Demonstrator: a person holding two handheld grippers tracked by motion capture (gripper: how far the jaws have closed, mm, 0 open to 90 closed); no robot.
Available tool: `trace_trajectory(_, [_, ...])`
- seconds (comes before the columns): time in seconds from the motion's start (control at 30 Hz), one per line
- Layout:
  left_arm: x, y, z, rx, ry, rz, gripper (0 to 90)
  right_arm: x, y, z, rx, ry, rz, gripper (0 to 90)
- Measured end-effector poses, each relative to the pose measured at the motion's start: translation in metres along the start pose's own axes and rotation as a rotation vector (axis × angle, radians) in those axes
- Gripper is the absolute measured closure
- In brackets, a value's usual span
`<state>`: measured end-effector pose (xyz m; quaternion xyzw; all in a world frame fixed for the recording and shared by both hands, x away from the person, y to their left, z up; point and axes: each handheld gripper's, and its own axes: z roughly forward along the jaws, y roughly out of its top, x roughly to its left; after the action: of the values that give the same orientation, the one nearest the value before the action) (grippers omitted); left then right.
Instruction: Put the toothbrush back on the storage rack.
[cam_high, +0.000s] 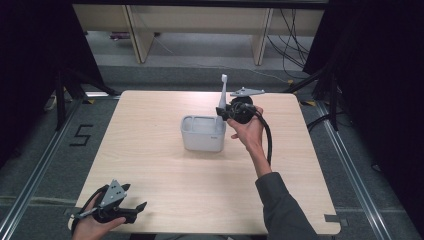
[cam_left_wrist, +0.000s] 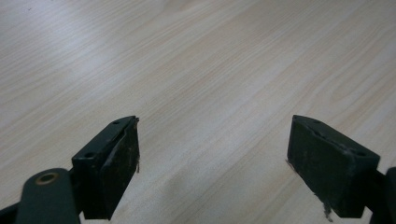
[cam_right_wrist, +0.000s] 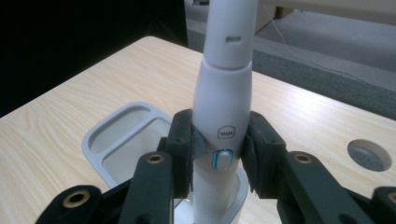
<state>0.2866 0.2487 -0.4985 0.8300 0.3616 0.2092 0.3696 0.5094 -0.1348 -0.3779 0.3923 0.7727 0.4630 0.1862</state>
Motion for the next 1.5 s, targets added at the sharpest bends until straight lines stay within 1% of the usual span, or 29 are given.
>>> trace_trajectory(0.03, [0.0, 0.0, 0.0, -0.001, 0.0, -0.001, 16.6, 0.002, -0.001, 0.001, 0.002, 0.005, 0.026, 66.7])
trace_trajectory(0.07, [0.0, 0.0, 0.0, -0.003, 0.0, -0.002, 16.6, 0.001, -0.003, 0.002, 0.0, -0.001, 0.005, 66.7])
trace_trajectory(0.1, [-0.001, 0.0, 0.0, -0.009, -0.007, -0.007, 16.6, 0.003, -0.005, 0.002, 0.014, 0.012, 0.033, 66.7])
trace_trajectory(0.13, [-0.001, 0.0, 0.0, -0.008, -0.007, -0.006, 16.6, 0.002, -0.006, 0.004, 0.016, 0.012, 0.007, 66.7])
trace_trajectory(0.17, [0.001, 0.0, 0.0, 0.009, -0.003, 0.018, 16.6, 0.004, -0.008, 0.004, 0.019, 0.005, 0.026, 66.7])
trace_trajectory(0.2, [0.0, 0.0, 0.001, -0.004, -0.001, -0.003, 16.6, 0.002, -0.009, 0.005, 0.018, -0.004, -0.005, 66.7])
trace_trajectory(0.27, [-0.001, 0.0, 0.001, -0.011, -0.008, -0.007, 16.6, 0.004, -0.011, 0.006, 0.032, 0.002, 0.017, 66.7])
trace_trajectory(0.37, [0.0, 0.0, 0.0, 0.002, -0.004, 0.007, 16.6, 0.003, -0.015, 0.009, 0.041, -0.013, -0.008, 66.7])
trace_trajectory(0.4, [0.0, 0.0, 0.0, -0.001, -0.008, 0.003, 16.6, 0.004, -0.016, 0.01, 0.052, -0.003, 0.011, 66.8])
trace_trajectory(0.47, [-0.001, 0.0, 0.0, -0.007, -0.006, -0.008, 16.6, 0.003, -0.019, 0.011, 0.056, -0.01, 0.002, 66.8])
trace_trajectory(0.57, [0.0, -0.001, 0.001, 0.001, -0.012, 0.01, 16.6, 0.004, -0.02, 0.013, 0.047, -0.014, 0.005, 66.8])
trace_trajectory(0.6, [-0.001, 0.0, 0.002, -0.013, -0.013, -0.012, 16.6, 0.002, -0.02, 0.013, 0.06, -0.029, -0.033, 66.9])
trace_trajectory(0.67, [-0.002, 0.0, 0.001, -0.006, -0.009, -0.006, 16.6, 0.005, -0.021, 0.015, 0.067, -0.035, -0.022, 67.0])
trace_trajectory(0.7, [-0.001, 0.0, 0.0, -0.001, -0.008, 0.004, 16.6, 0.004, -0.02, 0.015, 0.07, -0.037, -0.05, 67.0])
trace_trajectory(0.8, [-0.001, 0.0, 0.001, -0.007, -0.014, -0.004, 16.6, 0.006, -0.021, 0.017, 0.086, -0.032, -0.032, 67.2])
trace_trajectory(0.83, [-0.002, 0.0, 0.001, -0.008, -0.011, -0.012, 16.6, 0.006, -0.021, 0.018, 0.09, -0.039, -0.039, 67.3])
trace_trajectory(0.87, [-0.001, 0.0, 0.0, -0.003, -0.015, 0.001, 16.6, 0.005, -0.022, 0.019, 0.082, -0.047, -0.058, 67.4])
trace_trajectory(0.93, [-0.002, -0.001, 0.002, -0.017, -0.017, -0.015, 16.6, 0.007, -0.022, 0.019, 0.087, -0.04, -0.036, 68.2])
trace_trajectory(0.97, [-0.002, -0.001, 0.002, -0.017, -0.018, -0.016, 16.6, 0.005, -0.023, 0.02, 0.074, -0.048, -0.053, 68.6])
trace_trajectory(1.0, [-0.001, -0.001, 0.0, -0.004, -0.015, -0.001, 16.6, 0.006, -0.022, 0.02, 0.077, -0.04, -0.041, 68.6])
trace_trajectory(1.1, [0.0, -0.001, 0.001, -0.001, -0.014, 0.002, 16.6, 0.006, -0.022, 0.019, 0.07, -0.036, -0.037, 68.4])
trace_trajectory(1.13, [0.0, -0.001, 0.001, -0.002, -0.014, 0.002, 16.6, 0.007, -0.021, 0.018, 0.078, -0.029, -0.013, 66.0])
trace_trajectory(1.2, [-0.001, 0.0, 0.0, 0.004, -0.016, 0.008, 16.6, 0.006, -0.022, 0.018, 0.069, -0.048, -0.026, 60.0])
trace_trajectory(1.23, [0.0, -0.001, 0.0, 0.007, -0.016, 0.012, 16.6, 0.004, -0.022, 0.019, 0.051, -0.046, -0.051, 57.8])
trace_trajectory(1.27, [0.0, -0.001, 0.001, -0.003, -0.012, 0.005, 16.6, 0.005, -0.021, 0.017, 0.057, -0.03, -0.036, 52.7])
trace_trajectory(1.3, [0.0, -0.001, 0.001, -0.005, -0.013, 0.004, 16.6, 0.005, -0.021, 0.016, 0.054, -0.051, -0.049, 49.2])
trace_trajectory(1.33, [0.0, -0.001, 0.001, -0.001, -0.014, 0.005, 16.6, 0.007, -0.021, 0.015, 0.055, -0.046, -0.024, 45.3])
trace_trajectory(1.47, [0.0, -0.001, 0.001, -0.002, -0.011, 0.006, 16.6, 0.009, -0.024, 0.008, 0.045, -0.036, -0.013, 38.7])
trace_trajectory(1.5, [0.0, -0.001, 0.001, -0.003, -0.012, 0.005, 16.6, 0.008, -0.025, 0.006, 0.036, -0.042, -0.034, 37.6])
